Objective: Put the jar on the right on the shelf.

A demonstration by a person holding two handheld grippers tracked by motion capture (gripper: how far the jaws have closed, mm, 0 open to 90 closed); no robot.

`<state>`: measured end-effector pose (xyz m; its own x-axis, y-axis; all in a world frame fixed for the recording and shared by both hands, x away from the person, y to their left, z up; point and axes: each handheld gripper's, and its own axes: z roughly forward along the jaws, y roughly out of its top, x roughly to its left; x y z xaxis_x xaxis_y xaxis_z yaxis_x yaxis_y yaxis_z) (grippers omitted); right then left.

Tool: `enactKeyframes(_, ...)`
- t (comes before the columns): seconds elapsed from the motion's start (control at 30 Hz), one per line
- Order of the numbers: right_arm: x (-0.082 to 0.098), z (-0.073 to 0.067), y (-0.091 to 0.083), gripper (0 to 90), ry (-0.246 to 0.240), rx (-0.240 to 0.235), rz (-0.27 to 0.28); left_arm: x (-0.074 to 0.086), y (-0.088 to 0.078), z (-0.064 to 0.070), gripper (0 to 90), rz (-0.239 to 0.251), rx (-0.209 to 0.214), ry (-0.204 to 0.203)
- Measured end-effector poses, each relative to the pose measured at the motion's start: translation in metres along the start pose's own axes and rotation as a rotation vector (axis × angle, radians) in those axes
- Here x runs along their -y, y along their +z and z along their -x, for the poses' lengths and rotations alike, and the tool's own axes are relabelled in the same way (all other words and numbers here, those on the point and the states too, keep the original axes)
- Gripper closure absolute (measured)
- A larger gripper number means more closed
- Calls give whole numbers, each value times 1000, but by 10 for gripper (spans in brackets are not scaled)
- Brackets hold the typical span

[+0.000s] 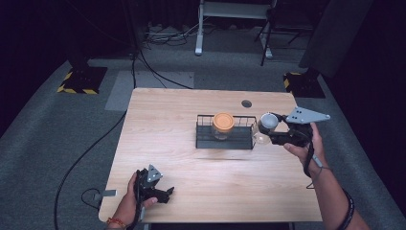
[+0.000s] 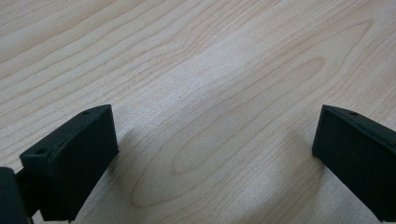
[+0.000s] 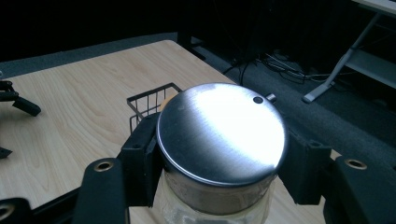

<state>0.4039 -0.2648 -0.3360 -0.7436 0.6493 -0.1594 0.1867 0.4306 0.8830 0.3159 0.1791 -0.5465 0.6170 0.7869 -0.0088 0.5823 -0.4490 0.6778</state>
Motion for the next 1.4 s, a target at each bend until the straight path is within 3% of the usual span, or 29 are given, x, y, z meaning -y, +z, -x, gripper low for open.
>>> enactKeyframes(0.67, -17, 10, 38, 395, 2, -10, 27, 0, 0, 0, 0, 0, 1, 1)
enactKeyframes(0.93, -20, 13, 55, 394, -11, -8, 4, 0, 0, 0, 0, 0, 1, 1)
enactKeyframes(1.4, -3, 32, 79, 394, 62, -4, -22, 0, 0, 0, 0, -1, 2, 2)
